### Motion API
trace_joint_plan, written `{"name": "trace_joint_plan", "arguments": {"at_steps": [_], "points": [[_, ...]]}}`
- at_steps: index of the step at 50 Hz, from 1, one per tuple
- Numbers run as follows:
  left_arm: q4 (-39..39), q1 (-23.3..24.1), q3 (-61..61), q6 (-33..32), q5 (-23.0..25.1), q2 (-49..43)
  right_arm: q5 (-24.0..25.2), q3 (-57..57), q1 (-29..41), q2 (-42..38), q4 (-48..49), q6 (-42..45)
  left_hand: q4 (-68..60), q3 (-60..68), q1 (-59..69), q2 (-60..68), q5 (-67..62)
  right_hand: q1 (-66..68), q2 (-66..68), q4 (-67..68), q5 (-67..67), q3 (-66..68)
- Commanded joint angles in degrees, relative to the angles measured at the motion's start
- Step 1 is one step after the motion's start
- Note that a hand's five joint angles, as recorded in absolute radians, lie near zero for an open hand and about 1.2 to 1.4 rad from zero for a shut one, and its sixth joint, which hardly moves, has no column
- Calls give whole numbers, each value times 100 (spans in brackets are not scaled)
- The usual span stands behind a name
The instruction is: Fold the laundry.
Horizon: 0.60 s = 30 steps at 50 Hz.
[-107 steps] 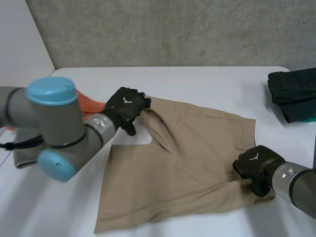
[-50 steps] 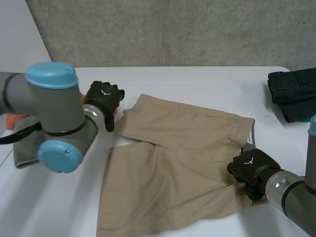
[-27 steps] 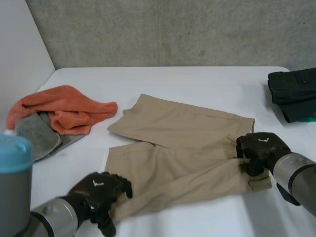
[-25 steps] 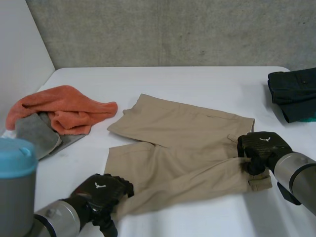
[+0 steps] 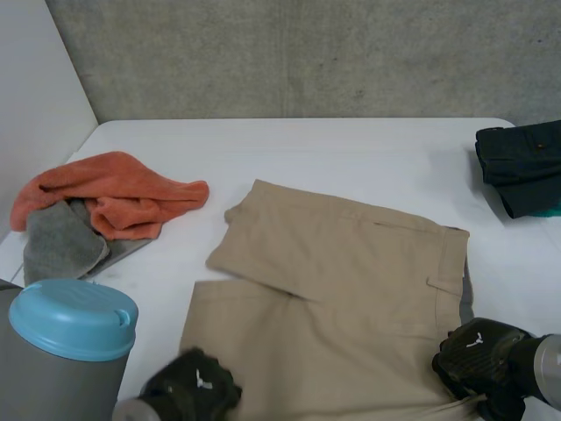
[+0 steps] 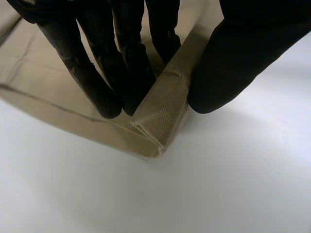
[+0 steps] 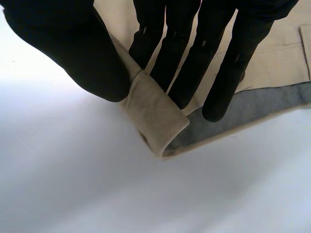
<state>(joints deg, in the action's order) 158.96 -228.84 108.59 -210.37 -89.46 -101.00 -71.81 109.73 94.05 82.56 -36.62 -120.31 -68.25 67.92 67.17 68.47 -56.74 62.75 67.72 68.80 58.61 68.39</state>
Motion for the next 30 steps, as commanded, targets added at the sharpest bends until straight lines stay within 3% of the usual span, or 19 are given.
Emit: {"name": "trace_joint_plan", "arguments": {"at_steps": [1, 7, 13, 19, 27, 28, 29, 30], "points": [[-130, -29, -785, -197, -194, -252, -113, -681, 130, -381, 655, -1055, -1175, 1208, 1283, 1153, -1326, 1725, 1228, 1120, 1139, 1161], [915, -293, -2206, -372, -739, -1244, -385, -1094, 297, -504, 1997, -2082, -1175, 1208, 1283, 1153, -1326, 1725, 1228, 1120, 1139, 1161], [1909, -425, -3737, -583, -635, -2273, -930, -1288, 403, -811, 3458, -2628, -1175, 1208, 1283, 1153, -1326, 1725, 1228, 1120, 1139, 1161], [2665, -548, -5791, -741, -459, -3774, -1413, -1516, 614, -1556, 5038, -2603, -1175, 1208, 1283, 1153, -1326, 1725, 1228, 1120, 1139, 1161], [2772, -548, -7982, -1023, -565, -5349, -1967, -1630, 781, -2348, 6963, -2182, -1175, 1208, 1283, 1153, -1326, 1725, 1228, 1120, 1139, 1161], [2772, -522, -8054, -988, -538, -5420, -1977, -1657, 799, -2411, 7106, -2137, -1175, 1208, 1283, 1153, -1326, 274, -223, -331, -312, -290], [2781, -495, -8081, -936, -529, -5465, -2020, -1692, 825, -2481, 7247, -2093, 338, -305, -231, -360, 187, -2555, -3052, -3160, -3141, -3119], [2798, -452, -8081, -883, -520, -5474, -2047, -1744, 851, -2560, 7344, -2032, 2934, -2902, -2827, -2956, 2784, -5275, -5772, -5880, -5861, -5839]]}}
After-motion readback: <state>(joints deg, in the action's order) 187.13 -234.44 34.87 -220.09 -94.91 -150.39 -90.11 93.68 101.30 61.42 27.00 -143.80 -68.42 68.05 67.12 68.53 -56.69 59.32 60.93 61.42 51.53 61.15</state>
